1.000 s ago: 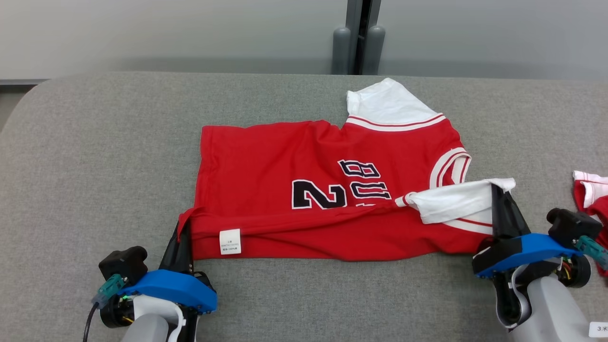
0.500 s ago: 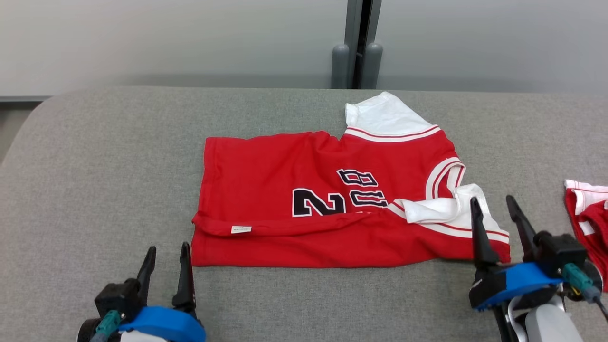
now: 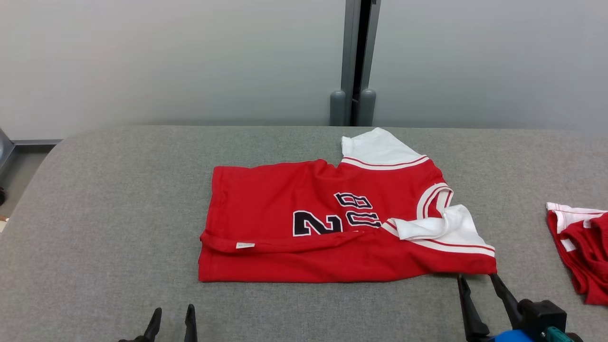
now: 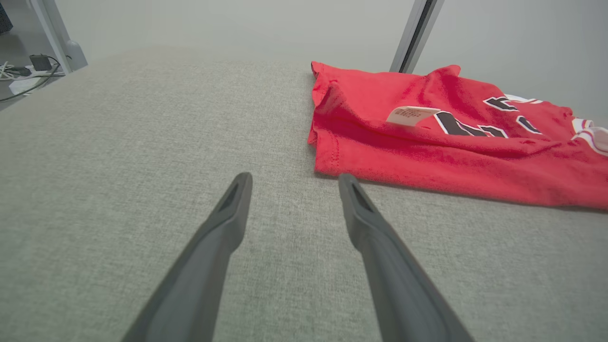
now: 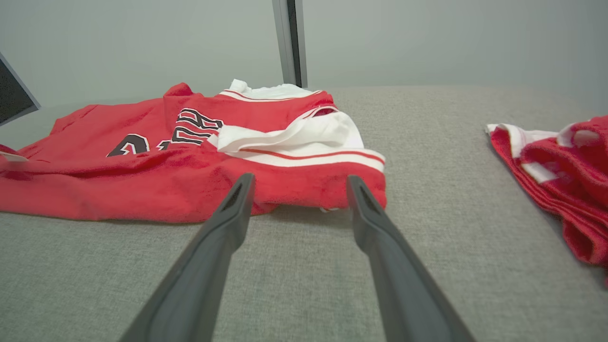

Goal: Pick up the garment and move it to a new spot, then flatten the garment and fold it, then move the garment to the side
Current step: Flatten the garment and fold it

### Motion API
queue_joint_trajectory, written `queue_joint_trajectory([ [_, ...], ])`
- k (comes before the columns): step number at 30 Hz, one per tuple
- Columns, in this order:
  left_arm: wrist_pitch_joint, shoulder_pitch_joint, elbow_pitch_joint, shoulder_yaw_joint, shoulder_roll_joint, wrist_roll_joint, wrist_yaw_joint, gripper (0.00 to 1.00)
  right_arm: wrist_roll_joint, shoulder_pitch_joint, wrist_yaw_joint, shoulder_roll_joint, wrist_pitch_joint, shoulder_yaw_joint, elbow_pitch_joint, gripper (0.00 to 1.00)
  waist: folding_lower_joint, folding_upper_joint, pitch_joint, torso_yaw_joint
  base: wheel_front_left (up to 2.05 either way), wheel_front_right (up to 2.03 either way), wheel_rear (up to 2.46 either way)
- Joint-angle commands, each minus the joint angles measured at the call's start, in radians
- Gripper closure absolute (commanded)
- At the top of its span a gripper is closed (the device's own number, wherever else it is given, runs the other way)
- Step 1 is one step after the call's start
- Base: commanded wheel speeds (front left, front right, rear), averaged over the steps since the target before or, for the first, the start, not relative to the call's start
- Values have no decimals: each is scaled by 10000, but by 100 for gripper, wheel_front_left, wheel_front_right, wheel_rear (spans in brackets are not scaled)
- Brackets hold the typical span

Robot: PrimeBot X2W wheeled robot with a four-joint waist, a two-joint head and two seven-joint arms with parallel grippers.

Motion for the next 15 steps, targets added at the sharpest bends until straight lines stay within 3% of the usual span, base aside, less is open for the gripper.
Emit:
queue_joint_trajectory([
  [1, -22, 104, 13, -78, -16, -75, 14, 0, 70, 183, -2, 6, -32, 25, 69, 0, 2, 0, -40, -16, 0, 0, 0],
  [15, -22, -355, 437, -330, -18, -738, 74, 0, 161, 64, -3, 7, -32, 170, 244, 0, 2, 0, 237, -27, 0, 0, 0],
])
